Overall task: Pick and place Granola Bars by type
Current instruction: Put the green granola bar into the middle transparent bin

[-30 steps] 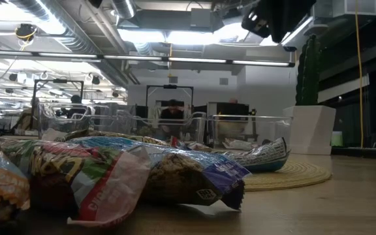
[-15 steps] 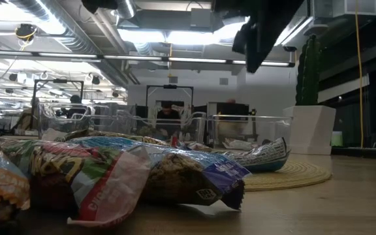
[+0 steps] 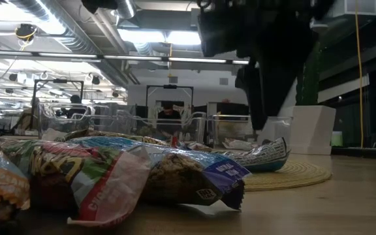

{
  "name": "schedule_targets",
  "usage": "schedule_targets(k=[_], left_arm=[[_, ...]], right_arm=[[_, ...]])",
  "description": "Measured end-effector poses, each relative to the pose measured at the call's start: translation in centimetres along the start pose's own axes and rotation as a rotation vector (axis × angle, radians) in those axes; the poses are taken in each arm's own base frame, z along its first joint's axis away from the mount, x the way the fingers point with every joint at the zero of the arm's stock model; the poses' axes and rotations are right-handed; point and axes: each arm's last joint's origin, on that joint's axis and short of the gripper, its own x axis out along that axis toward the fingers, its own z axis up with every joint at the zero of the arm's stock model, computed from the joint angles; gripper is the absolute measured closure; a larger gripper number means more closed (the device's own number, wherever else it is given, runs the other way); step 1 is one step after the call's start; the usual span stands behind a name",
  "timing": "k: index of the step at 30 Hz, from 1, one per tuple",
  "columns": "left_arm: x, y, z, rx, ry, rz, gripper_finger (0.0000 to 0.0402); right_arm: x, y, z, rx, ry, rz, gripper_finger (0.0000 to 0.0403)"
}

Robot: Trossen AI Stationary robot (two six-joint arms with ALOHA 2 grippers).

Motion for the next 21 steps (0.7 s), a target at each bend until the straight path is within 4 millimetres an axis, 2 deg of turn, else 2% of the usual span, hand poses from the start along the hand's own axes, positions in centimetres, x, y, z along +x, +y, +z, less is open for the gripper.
schedule_targets(k=[8,14,21], left_arm=[[0.0,-0.1,0.0,0.016,-0.004,-0.019,0.0386],[0.0,-0.1,0.0,0.016,-0.004,-0.02,0.0386],[0.0,0.0,0.0,0.017,-0.003,-0.019,0.0386]], right_arm=[[2.2,0.1,0.0,-0.005,0.03,-0.063,0.0128],[4.5,-0.1,0.1,-0.027,0.072,-0.082,0.0128],[4.6,-0.3,0.2,-0.047,0.058,-0.119,0.013]])
